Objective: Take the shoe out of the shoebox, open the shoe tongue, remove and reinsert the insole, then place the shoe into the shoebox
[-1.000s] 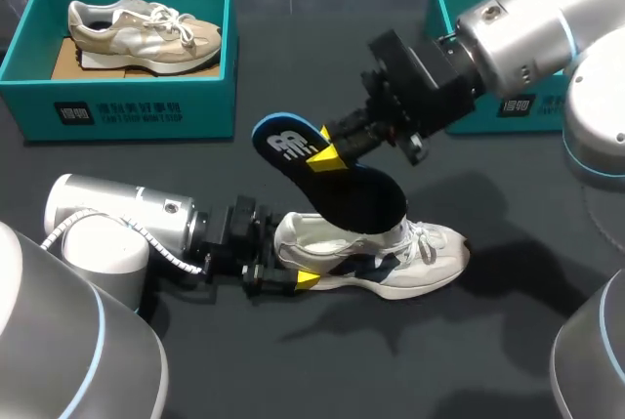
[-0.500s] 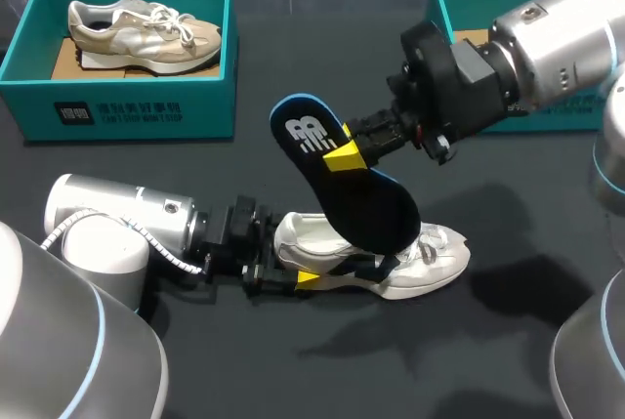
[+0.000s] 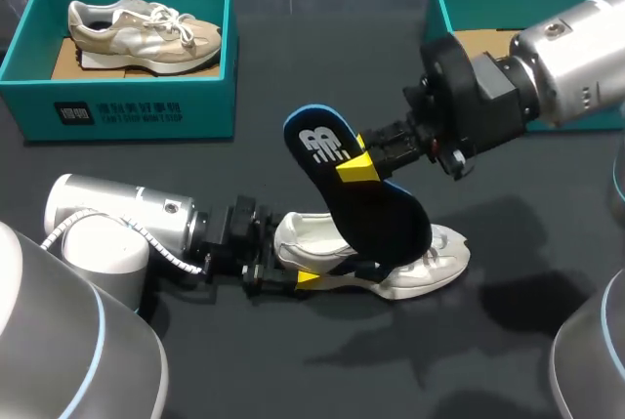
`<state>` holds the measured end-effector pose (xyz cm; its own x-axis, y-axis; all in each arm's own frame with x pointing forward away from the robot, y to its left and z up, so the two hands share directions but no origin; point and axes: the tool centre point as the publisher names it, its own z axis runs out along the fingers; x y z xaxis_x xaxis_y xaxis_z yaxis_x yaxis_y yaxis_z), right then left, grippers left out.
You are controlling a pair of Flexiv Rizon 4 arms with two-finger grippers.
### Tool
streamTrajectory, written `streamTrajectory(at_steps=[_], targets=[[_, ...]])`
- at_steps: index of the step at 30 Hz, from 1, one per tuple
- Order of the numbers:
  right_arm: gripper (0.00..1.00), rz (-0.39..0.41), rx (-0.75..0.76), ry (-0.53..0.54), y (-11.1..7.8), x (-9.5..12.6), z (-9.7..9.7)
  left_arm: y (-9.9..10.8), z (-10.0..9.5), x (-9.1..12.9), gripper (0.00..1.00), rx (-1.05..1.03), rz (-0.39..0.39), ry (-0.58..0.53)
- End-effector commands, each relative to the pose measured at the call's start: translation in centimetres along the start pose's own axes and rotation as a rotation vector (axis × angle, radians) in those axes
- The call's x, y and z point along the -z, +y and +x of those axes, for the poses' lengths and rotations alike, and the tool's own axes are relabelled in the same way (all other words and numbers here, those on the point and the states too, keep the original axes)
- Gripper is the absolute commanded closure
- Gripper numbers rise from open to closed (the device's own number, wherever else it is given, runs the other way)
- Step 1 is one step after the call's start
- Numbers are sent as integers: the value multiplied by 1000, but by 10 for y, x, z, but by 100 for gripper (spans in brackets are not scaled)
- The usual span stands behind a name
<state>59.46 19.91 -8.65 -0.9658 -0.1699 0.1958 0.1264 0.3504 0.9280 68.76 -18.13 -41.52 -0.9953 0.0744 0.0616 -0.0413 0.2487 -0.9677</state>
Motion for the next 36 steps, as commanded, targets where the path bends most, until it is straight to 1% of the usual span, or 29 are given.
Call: streamTrajectory(at_steps=[1,7,10,26,28,29,30,32,36], targets=[[100,-40,-7,-14,-3,-5,6,2,-2,-1,100,0,-1,0],[100,-93,-40,-40,4,-13,26,2,-2,-1,100,0,-1,0],[100,-137,-56,-19,5,-13,35,2,-2,-1,100,0,-1,0],[100,-137,-56,-19,5,-13,35,2,-2,-1,100,0,-1,0],[100,-185,-93,-50,-2,-11,37,2,-2,-1,100,0,-1,0],[100,-223,-115,-57,-6,-10,38,2,-2,-1,100,0,-1,0],[100,-230,-119,-65,-8,-9,39,2,-2,-1,100,0,-1,0],[100,-276,-144,-81,-12,-8,42,2,-2,-1,100,0,-1,0],[100,-304,-175,-91,-15,-7,46,2,-2,-1,100,0,-1,0]])
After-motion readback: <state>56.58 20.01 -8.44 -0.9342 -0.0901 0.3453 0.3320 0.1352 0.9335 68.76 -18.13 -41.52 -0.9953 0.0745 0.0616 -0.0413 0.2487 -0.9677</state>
